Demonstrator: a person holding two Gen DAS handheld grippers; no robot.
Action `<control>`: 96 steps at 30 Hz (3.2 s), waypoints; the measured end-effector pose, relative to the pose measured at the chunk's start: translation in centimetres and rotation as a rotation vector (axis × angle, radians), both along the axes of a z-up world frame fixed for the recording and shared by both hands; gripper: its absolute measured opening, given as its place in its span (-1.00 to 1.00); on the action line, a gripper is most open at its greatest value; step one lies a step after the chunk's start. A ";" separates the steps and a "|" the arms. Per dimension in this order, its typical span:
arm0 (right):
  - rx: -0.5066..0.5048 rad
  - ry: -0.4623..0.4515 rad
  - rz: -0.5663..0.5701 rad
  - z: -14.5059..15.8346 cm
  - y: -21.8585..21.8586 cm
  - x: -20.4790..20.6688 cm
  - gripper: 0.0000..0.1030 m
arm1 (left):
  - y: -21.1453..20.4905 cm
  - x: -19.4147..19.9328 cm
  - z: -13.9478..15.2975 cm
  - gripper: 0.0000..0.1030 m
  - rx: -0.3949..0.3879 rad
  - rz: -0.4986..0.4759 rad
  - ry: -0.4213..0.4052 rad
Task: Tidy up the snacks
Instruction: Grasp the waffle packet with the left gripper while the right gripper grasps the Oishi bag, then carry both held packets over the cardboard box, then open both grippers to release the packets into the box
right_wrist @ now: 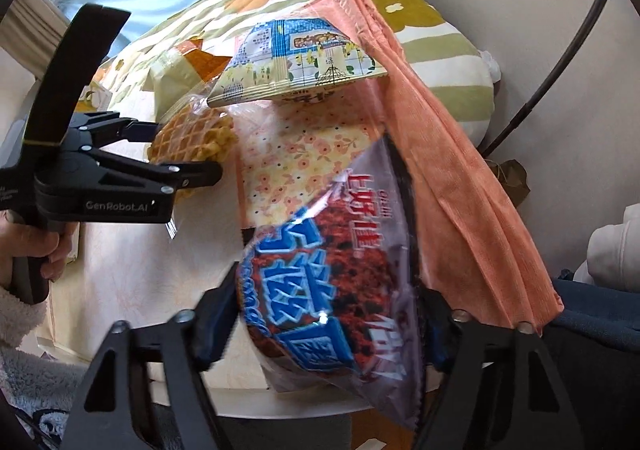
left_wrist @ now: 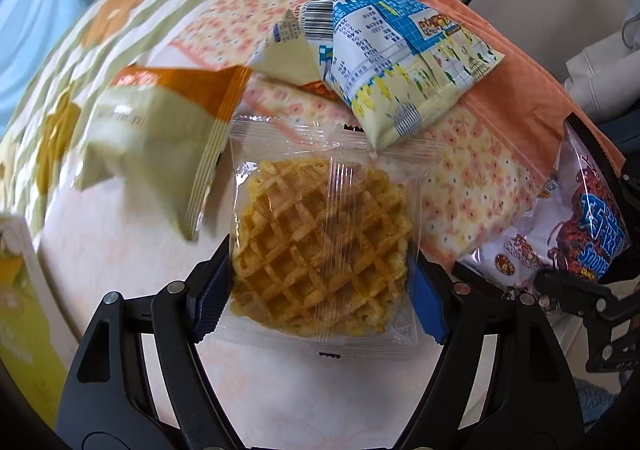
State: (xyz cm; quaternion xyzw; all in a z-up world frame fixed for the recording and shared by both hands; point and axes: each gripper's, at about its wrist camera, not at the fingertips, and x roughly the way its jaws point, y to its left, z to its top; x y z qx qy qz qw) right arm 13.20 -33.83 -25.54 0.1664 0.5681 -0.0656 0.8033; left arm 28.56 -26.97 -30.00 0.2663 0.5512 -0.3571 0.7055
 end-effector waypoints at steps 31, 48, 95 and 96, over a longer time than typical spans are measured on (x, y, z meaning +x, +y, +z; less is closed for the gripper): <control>-0.006 -0.317 0.387 13.1 9.9 6.1 0.25 | 23.6 -0.6 18.4 0.46 -0.200 0.570 -0.258; 0.024 -0.348 0.582 15.3 28.4 15.5 0.25 | 42.0 7.4 17.1 0.46 -0.182 0.742 -0.223; 0.022 -0.332 0.694 13.4 33.9 16.4 0.97 | 46.9 4.1 16.0 0.99 -0.255 0.859 -0.169; 0.013 -0.340 0.684 13.6 33.8 16.3 0.97 | 46.8 4.0 16.1 0.99 -0.261 0.851 -0.170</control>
